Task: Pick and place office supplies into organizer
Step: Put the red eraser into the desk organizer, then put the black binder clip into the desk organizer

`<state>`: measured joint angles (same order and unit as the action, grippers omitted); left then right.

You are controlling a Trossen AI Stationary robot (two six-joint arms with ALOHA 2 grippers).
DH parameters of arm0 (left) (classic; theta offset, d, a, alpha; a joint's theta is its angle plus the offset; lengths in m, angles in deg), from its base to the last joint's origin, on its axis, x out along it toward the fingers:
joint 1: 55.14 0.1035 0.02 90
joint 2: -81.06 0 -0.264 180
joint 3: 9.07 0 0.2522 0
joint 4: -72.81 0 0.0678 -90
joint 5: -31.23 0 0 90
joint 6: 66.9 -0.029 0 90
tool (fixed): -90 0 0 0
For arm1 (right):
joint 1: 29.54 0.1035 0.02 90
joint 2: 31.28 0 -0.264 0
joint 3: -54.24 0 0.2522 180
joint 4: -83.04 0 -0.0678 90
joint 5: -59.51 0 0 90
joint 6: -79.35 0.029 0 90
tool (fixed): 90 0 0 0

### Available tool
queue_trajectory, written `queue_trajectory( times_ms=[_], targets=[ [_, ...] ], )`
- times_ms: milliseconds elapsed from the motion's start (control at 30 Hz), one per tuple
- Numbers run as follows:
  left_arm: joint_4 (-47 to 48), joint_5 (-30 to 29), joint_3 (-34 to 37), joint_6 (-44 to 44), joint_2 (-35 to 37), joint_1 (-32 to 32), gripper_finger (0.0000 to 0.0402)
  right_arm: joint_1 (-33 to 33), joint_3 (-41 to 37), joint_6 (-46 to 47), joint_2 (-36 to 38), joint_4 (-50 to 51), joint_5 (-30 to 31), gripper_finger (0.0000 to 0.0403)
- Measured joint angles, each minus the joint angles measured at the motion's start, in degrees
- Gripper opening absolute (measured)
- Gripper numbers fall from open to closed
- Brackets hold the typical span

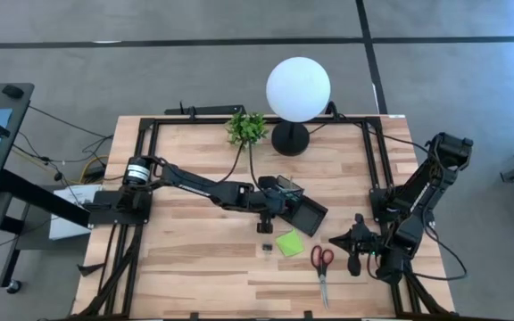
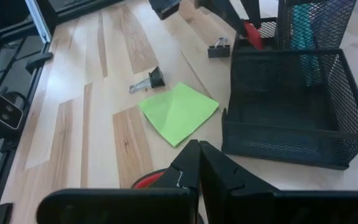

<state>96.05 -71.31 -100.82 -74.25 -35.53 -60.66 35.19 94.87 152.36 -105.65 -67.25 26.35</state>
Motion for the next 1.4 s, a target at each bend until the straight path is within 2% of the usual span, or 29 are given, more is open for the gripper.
queue_trajectory(
  times_ms=[167, 300, 533, 700, 1067, 1167, 1267, 1400],
  targets=[
    [0.9, -1.3, -1.1, 1.5, 0.0, -1.1, 0.0127, 0.0, 0.0, 0.0, 0.0, -0.1, 0.0, 0.0000],
    [1.1, -1.9, -3.1, 2.6, 0.0, -2.1, 0.0156, 0.0, 0.0, 0.0, 0.0, -0.1, 0.0, 0.0000],
    [7.6, -7.6, -7.0, 2.4, 0.0, -2.9, 0.0172, 0.0, 0.0, 0.0, 0.0, -0.1, 0.0, 0.0000],
    [10.3, -14.0, -7.5, 8.0, 0.0, -3.0, 0.0174, 0.0, 0.0, 0.0, 0.0, -0.2, 0.0, 0.0000],
    [11.3, -3.9, -7.5, 16.7, 0.0, -6.9, 0.0174, 0.0, 0.0, 0.0, 0.0, -0.2, 0.0, 0.0000],
    [15.7, -3.3, -8.3, 19.3, 0.5, -8.6, 0.0174, 0.0, 0.0, 0.0, 0.0, -0.1, 0.0, 0.0000],
    [22.3, -6.0, -10.1, 23.4, 1.5, -10.9, 0.0174, 0.0, 0.0, 0.0, 0.0, -0.1, 0.0, 0.0000],
    [30.1, -17.5, -10.4, 28.6, 2.8, -14.6, 0.0174, 0.0, 0.0, 0.0, 0.0, -0.1, 0.0, 0.0000]
  ],
)
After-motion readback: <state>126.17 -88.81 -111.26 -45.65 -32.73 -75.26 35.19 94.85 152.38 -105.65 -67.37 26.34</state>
